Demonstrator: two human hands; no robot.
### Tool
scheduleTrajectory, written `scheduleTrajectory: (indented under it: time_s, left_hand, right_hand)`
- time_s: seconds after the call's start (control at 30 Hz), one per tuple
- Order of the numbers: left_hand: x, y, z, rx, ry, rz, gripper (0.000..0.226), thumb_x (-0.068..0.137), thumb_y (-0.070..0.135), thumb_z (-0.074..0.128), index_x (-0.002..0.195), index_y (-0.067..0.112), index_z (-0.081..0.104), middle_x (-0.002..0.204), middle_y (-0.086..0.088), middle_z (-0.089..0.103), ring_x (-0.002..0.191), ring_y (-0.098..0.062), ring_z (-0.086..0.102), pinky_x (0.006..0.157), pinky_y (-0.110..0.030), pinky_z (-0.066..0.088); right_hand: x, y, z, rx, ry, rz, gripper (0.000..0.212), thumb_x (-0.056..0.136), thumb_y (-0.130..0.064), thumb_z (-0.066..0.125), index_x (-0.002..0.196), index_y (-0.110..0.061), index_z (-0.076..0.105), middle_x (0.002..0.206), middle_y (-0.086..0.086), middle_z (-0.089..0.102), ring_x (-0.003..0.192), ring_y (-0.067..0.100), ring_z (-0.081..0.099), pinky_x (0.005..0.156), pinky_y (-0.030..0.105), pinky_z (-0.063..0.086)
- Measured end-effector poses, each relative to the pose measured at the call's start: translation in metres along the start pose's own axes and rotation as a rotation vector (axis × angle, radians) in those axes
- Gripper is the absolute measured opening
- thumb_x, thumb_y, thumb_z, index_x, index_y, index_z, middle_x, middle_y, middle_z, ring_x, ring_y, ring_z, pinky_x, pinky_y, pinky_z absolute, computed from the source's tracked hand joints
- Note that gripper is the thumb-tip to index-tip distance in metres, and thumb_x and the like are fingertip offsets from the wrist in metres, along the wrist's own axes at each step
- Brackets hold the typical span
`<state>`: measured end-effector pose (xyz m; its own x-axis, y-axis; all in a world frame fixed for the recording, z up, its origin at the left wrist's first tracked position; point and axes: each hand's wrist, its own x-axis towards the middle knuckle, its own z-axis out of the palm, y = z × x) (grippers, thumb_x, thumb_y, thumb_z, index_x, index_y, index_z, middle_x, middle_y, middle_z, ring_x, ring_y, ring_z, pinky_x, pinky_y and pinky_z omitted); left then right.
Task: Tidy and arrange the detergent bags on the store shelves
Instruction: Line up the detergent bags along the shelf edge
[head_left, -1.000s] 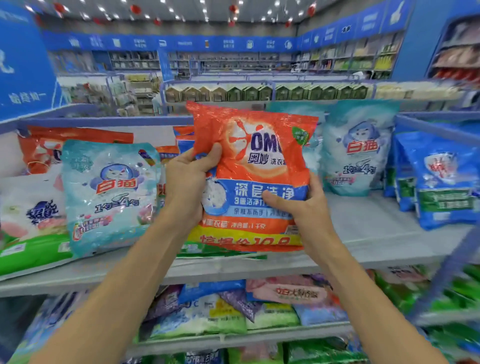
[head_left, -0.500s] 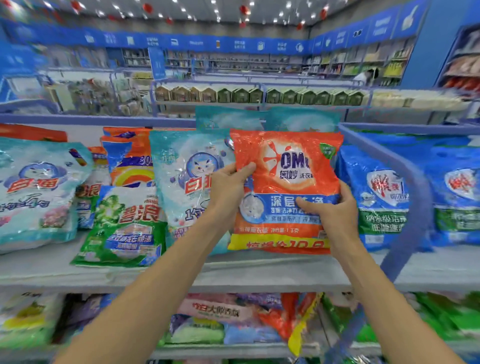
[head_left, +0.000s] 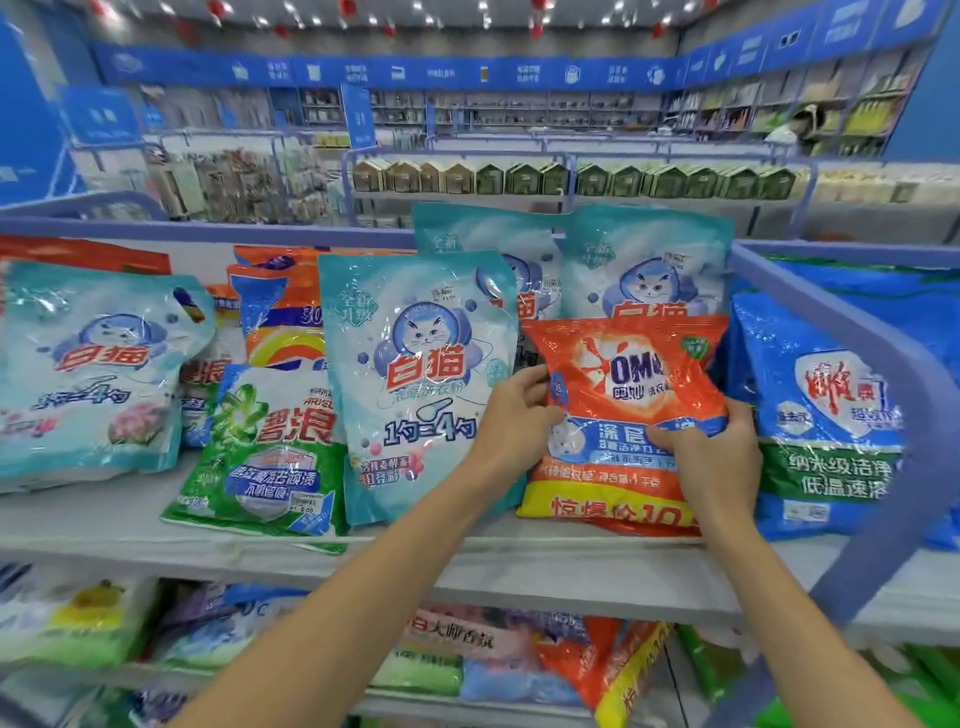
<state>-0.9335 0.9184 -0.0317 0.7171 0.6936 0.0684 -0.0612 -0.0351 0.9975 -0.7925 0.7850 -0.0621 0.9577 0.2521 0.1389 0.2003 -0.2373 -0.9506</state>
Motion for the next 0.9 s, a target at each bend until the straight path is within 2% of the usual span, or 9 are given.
scheduleTrajectory:
  time_s: [0.1, 0.17, 0.3, 0.37, 0.47, 0.53, 0.67, 0.8, 0.9]
  left_hand:
    - [-0.005, -0.001, -0.006, 0.049, 0.008, 0.012, 0.051, 0.098, -0.005, 0.058, 0.146, 0.007, 0.048, 0.128, -0.002, 0.067, 0.107, -0.01, 0.069, 0.08, -0.025, 0.061]
    - [-0.01, 0.001, -0.013, 0.086, 0.019, 0.009, 0.056, 0.096, -0.003, 0.06, 0.149, 0.008, 0.047, 0.141, -0.008, 0.061, 0.124, -0.017, 0.062, 0.092, -0.031, 0.059]
    - [-0.028, 0.008, -0.035, 0.148, 0.052, 0.051, 0.051, 0.093, -0.003, 0.061, 0.141, 0.012, 0.058, 0.133, -0.006, 0.066, 0.119, -0.013, 0.064, 0.093, -0.024, 0.057]
    - [-0.039, 0.01, -0.049, 0.198, 0.115, 0.111, 0.042, 0.092, 0.001, 0.063, 0.132, 0.015, 0.065, 0.124, -0.003, 0.072, 0.111, -0.011, 0.068, 0.097, -0.03, 0.057]
    - [-0.06, 0.012, -0.079, 0.322, 0.269, 0.217, 0.032, 0.092, 0.006, 0.065, 0.122, 0.017, 0.07, 0.11, 0.003, 0.076, 0.096, -0.005, 0.071, 0.09, -0.025, 0.058]
    - [-0.079, 0.015, -0.106, 0.446, 0.353, 0.256, 0.03, 0.093, 0.011, 0.066, 0.122, 0.017, 0.071, 0.111, 0.006, 0.075, 0.09, -0.003, 0.068, 0.088, -0.026, 0.058]
    - [-0.121, 0.006, -0.174, 0.818, 0.444, 0.256, 0.037, 0.096, 0.023, 0.063, 0.133, 0.021, 0.064, 0.128, 0.007, 0.068, 0.118, -0.009, 0.058, 0.104, -0.028, 0.047]
    - [-0.151, -0.009, -0.238, 1.019, 0.524, 0.117, 0.049, 0.097, 0.03, 0.064, 0.143, 0.017, 0.056, 0.141, -0.001, 0.06, 0.134, -0.017, 0.047, 0.112, -0.033, 0.037]
    - [-0.153, -0.017, -0.276, 1.015, 0.508, -0.003, 0.056, 0.099, 0.04, 0.06, 0.148, 0.014, 0.05, 0.147, -0.004, 0.054, 0.137, -0.022, 0.045, 0.111, -0.035, 0.036]
  right_hand:
    - [-0.014, -0.001, 0.006, -0.124, 0.035, -0.119, 0.06, 0.077, -0.029, 0.08, 0.128, -0.021, 0.049, 0.121, 0.004, 0.064, 0.108, 0.031, 0.064, 0.093, 0.05, 0.053]
    - [-0.025, 0.0, 0.013, -0.264, 0.061, -0.202, 0.074, 0.084, -0.029, 0.075, 0.144, -0.01, 0.037, 0.143, 0.017, 0.048, 0.129, 0.038, 0.05, 0.106, 0.055, 0.045]
    - [-0.057, -0.007, 0.031, -0.391, 0.075, -0.344, 0.081, 0.086, -0.026, 0.075, 0.15, -0.002, 0.032, 0.162, 0.025, 0.02, 0.151, 0.041, 0.019, 0.123, 0.058, 0.019]
    - [-0.077, -0.019, 0.044, -0.341, -0.023, -0.443, 0.072, 0.09, -0.022, 0.072, 0.149, -0.002, 0.036, 0.162, 0.02, 0.026, 0.151, 0.034, 0.021, 0.125, 0.05, 0.02]
    - [-0.108, -0.039, 0.068, -0.23, -0.182, -0.598, 0.059, 0.09, -0.015, 0.071, 0.143, -0.003, 0.047, 0.148, 0.015, 0.047, 0.14, 0.029, 0.038, 0.118, 0.037, 0.029]
    - [-0.13, -0.051, 0.085, -0.169, -0.275, -0.652, 0.056, 0.091, -0.013, 0.07, 0.142, -0.006, 0.05, 0.144, 0.012, 0.051, 0.137, 0.027, 0.043, 0.116, 0.037, 0.033]
    - [-0.169, -0.067, 0.121, -0.165, -0.395, -0.734, 0.052, 0.093, -0.016, 0.069, 0.142, -0.008, 0.054, 0.146, 0.01, 0.054, 0.14, 0.027, 0.043, 0.119, 0.036, 0.03]
    - [-0.203, -0.078, 0.152, -0.176, -0.472, -0.758, 0.049, 0.094, -0.015, 0.069, 0.14, -0.007, 0.057, 0.144, 0.009, 0.056, 0.138, 0.023, 0.043, 0.113, 0.017, 0.02]
    - [-0.228, -0.086, 0.175, -0.24, -0.479, -0.751, 0.05, 0.095, -0.023, 0.066, 0.142, -0.008, 0.055, 0.141, 0.008, 0.057, 0.133, 0.024, 0.047, 0.113, 0.028, 0.031]
